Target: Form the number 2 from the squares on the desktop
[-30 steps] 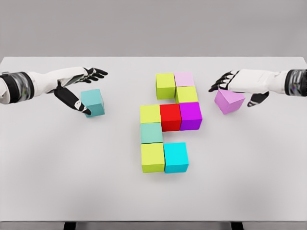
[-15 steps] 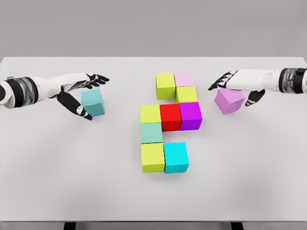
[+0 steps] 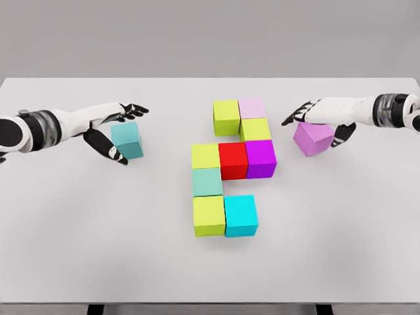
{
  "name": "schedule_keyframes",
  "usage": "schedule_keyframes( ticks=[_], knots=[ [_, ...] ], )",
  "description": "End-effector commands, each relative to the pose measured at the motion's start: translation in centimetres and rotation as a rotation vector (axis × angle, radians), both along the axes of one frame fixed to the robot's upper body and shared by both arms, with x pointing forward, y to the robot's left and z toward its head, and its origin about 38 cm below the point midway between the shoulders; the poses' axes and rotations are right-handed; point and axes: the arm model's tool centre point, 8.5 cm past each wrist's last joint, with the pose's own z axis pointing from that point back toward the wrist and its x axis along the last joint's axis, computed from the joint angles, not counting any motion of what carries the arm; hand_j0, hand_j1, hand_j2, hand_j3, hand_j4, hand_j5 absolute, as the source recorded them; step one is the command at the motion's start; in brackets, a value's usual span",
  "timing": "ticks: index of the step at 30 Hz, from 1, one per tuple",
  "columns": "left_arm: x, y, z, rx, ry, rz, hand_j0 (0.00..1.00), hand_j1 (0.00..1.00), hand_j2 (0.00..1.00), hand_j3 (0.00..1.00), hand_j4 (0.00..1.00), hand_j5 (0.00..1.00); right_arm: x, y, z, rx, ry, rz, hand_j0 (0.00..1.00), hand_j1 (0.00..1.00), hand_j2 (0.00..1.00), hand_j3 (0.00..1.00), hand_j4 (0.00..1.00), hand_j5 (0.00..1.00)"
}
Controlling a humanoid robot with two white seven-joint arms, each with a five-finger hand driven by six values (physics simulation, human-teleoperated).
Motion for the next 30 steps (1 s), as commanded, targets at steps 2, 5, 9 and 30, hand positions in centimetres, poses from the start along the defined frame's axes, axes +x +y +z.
schedule_keyframes(
  ticks=[2,5,9,30],
  knots=[
    [0.2,0.0,-0.2,0.014,-0.020,0.026,1.00,1.00,1.00,1.00,1.00,1.00,0.2,-0.3,-0.2,0.005,0.008,-0.017,1.00,1.00,1.00,1.00,1.00,1.00],
    [0.3,0.2,-0.4,0.017,-0.020,0.036,1.00,1.00,1.00,1.00,1.00,1.00,0.6,-0.6,-0.3,0.006,0.013,-0.037,1.00,1.00,1.00,1.00,1.00,1.00],
    [0.5,0.1,-1.2,0.049,-0.033,0.034,1.00,1.00,1.00,1.00,1.00,1.00,0.7,-0.8,-0.4,0.006,0.016,-0.042,1.00,1.00,1.00,1.00,1.00,1.00],
    [1.6,0.6,-3.0,0.087,-0.009,0.078,1.00,1.00,1.00,1.00,1.00,1.00,0.8,-0.4,-0.8,-0.003,0.025,-0.035,0.97,0.97,0.97,0.97,0.97,0.97]
  ],
)
